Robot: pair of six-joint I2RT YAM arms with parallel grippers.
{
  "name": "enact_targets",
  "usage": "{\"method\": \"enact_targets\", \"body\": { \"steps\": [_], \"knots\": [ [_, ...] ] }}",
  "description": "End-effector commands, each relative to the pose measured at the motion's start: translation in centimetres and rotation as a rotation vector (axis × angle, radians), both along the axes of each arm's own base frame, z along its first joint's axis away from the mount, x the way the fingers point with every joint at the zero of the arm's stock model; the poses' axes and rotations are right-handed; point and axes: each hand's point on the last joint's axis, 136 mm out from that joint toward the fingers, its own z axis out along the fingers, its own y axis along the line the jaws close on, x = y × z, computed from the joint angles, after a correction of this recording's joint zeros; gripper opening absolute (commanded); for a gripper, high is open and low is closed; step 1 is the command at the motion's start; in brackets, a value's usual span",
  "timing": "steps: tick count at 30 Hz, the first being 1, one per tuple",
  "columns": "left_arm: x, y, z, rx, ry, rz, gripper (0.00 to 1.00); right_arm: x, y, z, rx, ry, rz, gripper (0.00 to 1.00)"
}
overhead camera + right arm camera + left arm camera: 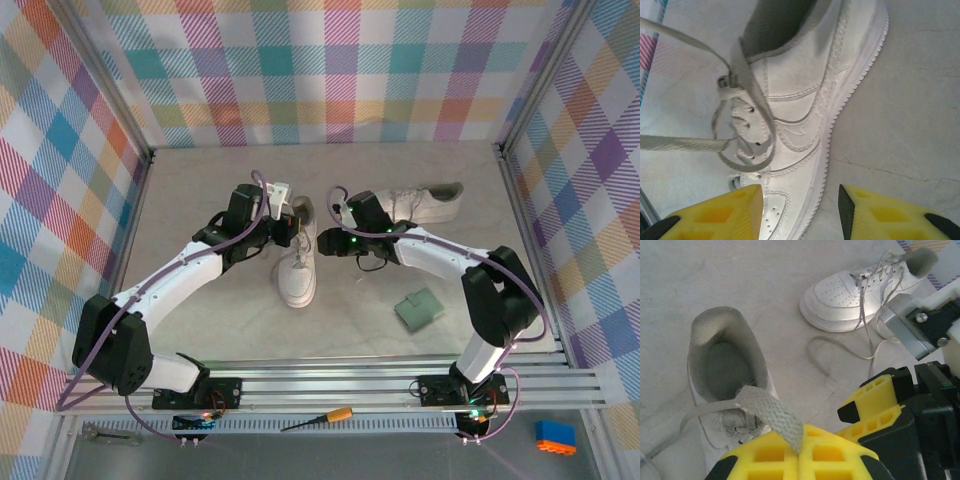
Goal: Tie the shoes
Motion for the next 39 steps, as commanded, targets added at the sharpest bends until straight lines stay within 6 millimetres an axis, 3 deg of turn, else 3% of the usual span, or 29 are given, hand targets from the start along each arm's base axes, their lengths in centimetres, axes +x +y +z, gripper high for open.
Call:
{"method": "enact_targets", "body": {
  "steps": [1,6,9,16,30,33,37,39],
  "knots": [
    [1.0,0.3,1.0,0.030,-0.023,0.001,0.00,1.4,0.5,2.8,0.081,-0.076,-0.045,0.44],
    [1.8,0.3,1.0,0.009,0.045,0.062,0.00,0.0,1.5,5.5,0.217,-0.320,0.058,0.46],
    [2.1,0.1,1.3,-0.028,0.077,0.090,0.00,-0.9,2.8,6.1,0.236,-0.433,0.140,0.47],
    [2.0,0.1,0.4,-0.055,0.163,0.124,0.00,-1.7,5.2,8.2,0.330,-0.545,0.245,0.49],
    [1.8,-0.6,0.8,-0.097,0.179,0.100,0.00,1.2,7.4,7.3,0.315,-0.543,0.220,0.46],
    [1.6,-0.8,1.1,-0.110,0.180,0.087,0.00,1.8,7.4,7.0,0.300,-0.546,0.194,0.38],
    [1.1,-0.8,1.4,-0.119,0.165,0.072,0.00,2.5,6.5,6.8,0.276,-0.544,0.128,0.07],
    [1.1,0.3,1.4,-0.100,0.144,0.110,0.12,2.6,6.0,6.7,0.261,-0.531,0.098,0.00]
  ]
}}
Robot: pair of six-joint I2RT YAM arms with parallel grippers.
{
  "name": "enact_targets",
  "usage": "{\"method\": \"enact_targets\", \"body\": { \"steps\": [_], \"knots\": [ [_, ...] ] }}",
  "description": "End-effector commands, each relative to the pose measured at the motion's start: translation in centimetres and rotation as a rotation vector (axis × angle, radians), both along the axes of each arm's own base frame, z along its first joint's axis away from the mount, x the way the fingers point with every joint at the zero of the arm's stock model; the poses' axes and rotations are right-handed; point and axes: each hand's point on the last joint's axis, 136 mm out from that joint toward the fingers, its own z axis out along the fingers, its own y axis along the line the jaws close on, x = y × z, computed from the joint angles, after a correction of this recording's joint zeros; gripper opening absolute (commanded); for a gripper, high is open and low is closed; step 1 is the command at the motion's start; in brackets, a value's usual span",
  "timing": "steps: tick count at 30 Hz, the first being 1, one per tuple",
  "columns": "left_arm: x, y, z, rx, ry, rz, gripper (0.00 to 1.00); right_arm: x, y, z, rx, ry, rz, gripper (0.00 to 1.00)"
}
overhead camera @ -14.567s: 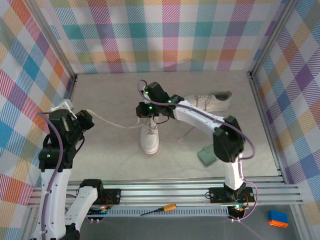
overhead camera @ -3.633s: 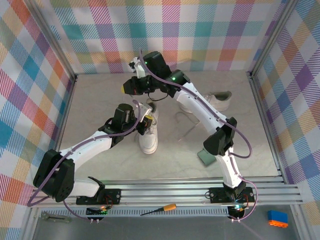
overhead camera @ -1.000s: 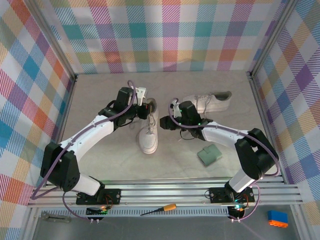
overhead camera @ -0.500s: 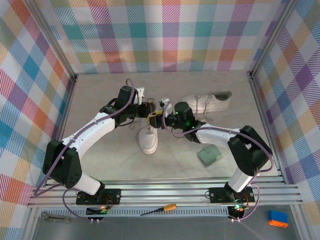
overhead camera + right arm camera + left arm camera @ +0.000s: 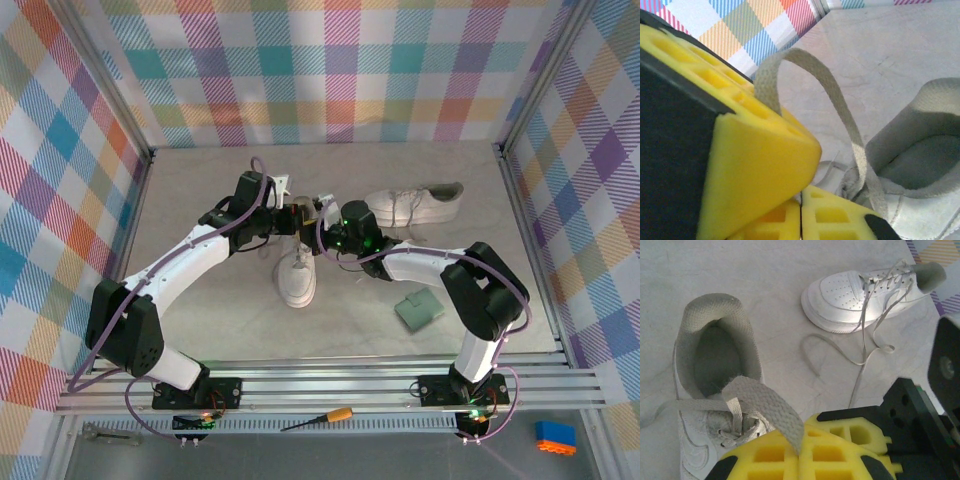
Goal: Tie the shoes
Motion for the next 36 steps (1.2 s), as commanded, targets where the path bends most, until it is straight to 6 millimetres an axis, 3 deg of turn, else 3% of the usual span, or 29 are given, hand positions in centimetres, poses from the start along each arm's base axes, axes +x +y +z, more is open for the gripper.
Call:
{"method": "enact_targets", "body": {
  "steps": [1,4,6,8,11,17,19,29,36],
  "knots": [
    [-0.2,2.0,1.3,0.000,-0.040,0.067,0.20,1.0,-0.5,1.5,0.028,-0.025,-0.068,0.00],
    [-0.1,6.4,0.4,0.047,-0.046,0.243,0.38,0.9,-0.5,1.4,0.028,-0.004,-0.071,0.00],
    [-0.5,10.1,-1.3,0.069,0.002,0.405,0.48,0.8,-0.4,1.2,0.028,0.004,-0.065,0.00],
    [-1.3,13.0,-3.5,0.094,0.068,0.525,0.53,0.8,-0.3,1.3,0.030,0.005,-0.058,0.00],
    [-2.5,15.1,-7.3,0.123,0.186,0.601,0.55,0.6,-0.2,1.4,0.026,0.006,-0.049,0.00],
    [-1.4,13.7,-12.6,0.180,0.356,0.517,0.47,0.4,-0.1,1.5,0.023,0.007,-0.035,0.00],
    [-0.7,13.3,-13.2,0.190,0.370,0.503,0.41,0.4,-0.1,1.5,0.020,0.007,-0.032,0.00],
    [1.9,12.7,-15.9,0.236,0.418,0.484,0.40,0.1,-0.2,1.5,0.010,0.014,-0.027,0.00],
    [1.6,12.6,-17.1,0.266,0.452,0.476,0.37,0.1,-0.3,1.6,0.008,0.009,-0.031,0.00]
  ]
}}
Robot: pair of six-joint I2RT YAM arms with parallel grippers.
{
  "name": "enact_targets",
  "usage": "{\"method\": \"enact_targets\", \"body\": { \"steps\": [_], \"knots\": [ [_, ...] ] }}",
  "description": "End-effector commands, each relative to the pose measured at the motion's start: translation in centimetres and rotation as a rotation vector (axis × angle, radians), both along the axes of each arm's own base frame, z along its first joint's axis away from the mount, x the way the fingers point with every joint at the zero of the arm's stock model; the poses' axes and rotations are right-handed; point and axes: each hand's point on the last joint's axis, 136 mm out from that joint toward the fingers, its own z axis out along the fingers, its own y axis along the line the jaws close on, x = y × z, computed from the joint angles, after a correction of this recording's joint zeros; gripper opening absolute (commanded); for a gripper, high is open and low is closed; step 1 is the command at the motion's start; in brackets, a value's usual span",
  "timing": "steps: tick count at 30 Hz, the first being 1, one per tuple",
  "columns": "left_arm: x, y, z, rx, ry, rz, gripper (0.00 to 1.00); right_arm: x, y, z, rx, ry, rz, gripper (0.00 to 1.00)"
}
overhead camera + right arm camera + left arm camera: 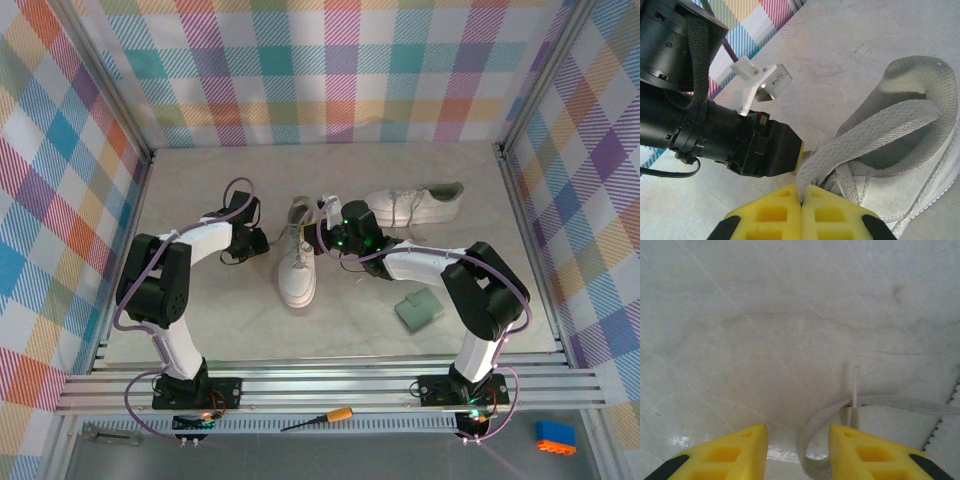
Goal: Tie the shoes
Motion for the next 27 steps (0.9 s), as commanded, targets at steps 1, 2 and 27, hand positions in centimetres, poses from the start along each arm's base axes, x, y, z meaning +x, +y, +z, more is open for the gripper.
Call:
{"method": "enact_targets", "body": {
  "steps": [1,2,27],
  "knots": [
    [0.2,-0.3,0.2,0.003,0.007,-0.015,0.37,-0.1,0.4,3.0,0.043,-0.049,0.017,0.00],
    [0.1,-0.4,-0.1,0.004,0.015,-0.019,0.37,-0.1,0.4,2.9,0.041,-0.047,0.018,0.00],
    [-3.8,2.2,11.4,-0.025,-0.338,0.066,0.00,1.7,1.2,5.2,-0.017,0.203,-0.079,0.00]
  ]
}}
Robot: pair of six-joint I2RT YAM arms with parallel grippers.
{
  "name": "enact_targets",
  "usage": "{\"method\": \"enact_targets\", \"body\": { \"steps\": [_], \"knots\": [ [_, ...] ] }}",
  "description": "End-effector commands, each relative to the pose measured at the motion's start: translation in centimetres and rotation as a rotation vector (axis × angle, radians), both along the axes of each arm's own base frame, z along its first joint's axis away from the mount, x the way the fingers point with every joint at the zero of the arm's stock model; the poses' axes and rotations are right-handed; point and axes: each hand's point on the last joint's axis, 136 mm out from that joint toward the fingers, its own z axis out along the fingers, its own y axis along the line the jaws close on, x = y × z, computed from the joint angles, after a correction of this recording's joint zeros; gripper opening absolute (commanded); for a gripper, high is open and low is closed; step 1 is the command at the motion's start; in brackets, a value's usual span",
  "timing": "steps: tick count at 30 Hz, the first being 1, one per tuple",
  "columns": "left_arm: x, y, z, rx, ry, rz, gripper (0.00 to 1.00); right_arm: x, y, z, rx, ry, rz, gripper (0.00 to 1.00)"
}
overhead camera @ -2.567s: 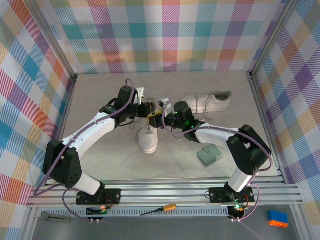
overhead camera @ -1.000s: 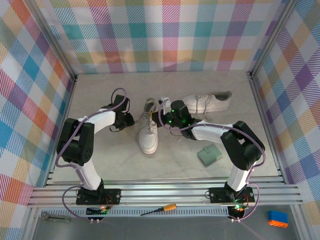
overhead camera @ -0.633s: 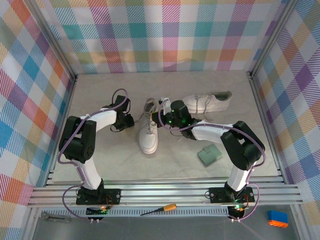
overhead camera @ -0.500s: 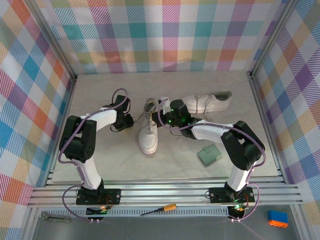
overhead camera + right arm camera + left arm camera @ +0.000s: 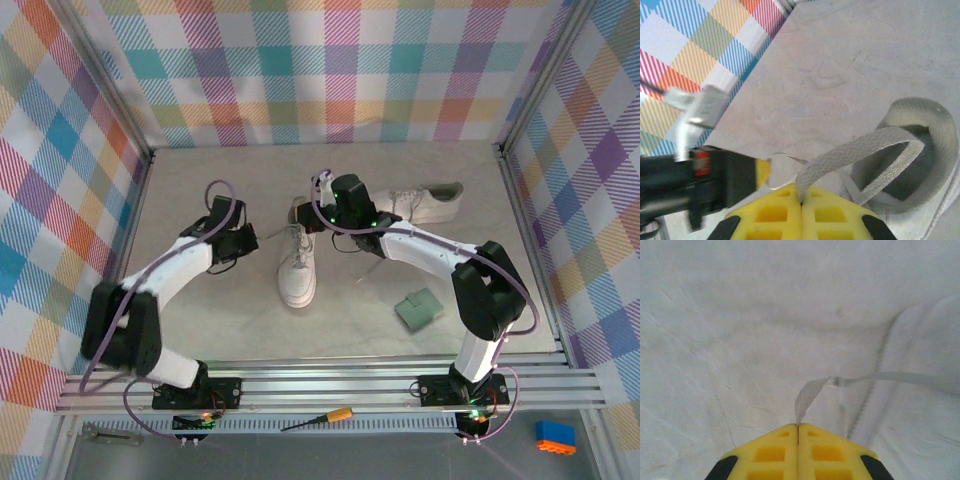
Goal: Tie the shoes
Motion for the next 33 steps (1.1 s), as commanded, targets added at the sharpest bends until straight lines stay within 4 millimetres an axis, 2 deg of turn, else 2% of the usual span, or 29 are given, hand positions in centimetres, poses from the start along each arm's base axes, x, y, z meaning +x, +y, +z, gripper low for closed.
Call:
{"method": "enact_targets", "body": {
  "steps": [1,3,8,12,16,19,24,26,31,33],
  "knots": [
    [-1.9,1.2,3.1,-0.007,-0.089,0.056,0.00,0.0,0.0,0.2,-0.017,0.068,-0.021,0.00],
    [-3.3,1.5,4.4,-0.028,-0.122,0.075,0.00,0.1,0.1,0.3,-0.015,0.077,-0.024,0.00],
    [-6.5,3.2,6.2,-0.005,-0.150,0.138,0.00,0.6,0.4,0.8,-0.003,0.089,-0.032,0.00],
    [-8.5,2.5,7.1,-0.032,-0.163,0.099,0.00,0.8,0.6,1.0,0.009,0.110,-0.034,0.00],
    [-10.6,1.4,7.3,-0.036,-0.165,0.047,0.00,1.1,0.6,1.1,0.030,0.137,-0.033,0.00],
    [-11.8,1.6,6.1,-0.009,-0.122,0.041,0.00,1.1,0.8,1.2,0.039,0.138,-0.026,0.00],
    [-12.7,0.7,4.6,-0.009,-0.081,-0.001,0.00,1.2,0.6,1.3,0.041,0.136,-0.033,0.00],
    [-12.9,0.9,4.3,0.022,-0.076,0.000,0.00,1.5,0.4,1.3,0.042,0.142,-0.048,0.00],
    [-12.9,5.1,4.5,0.188,-0.069,0.161,0.00,1.9,-0.2,1.0,0.038,0.147,-0.078,0.00],
    [-12.0,5.4,4.7,0.191,-0.074,0.176,0.00,1.8,-0.3,0.8,0.034,0.149,-0.077,0.00]
  ]
}}
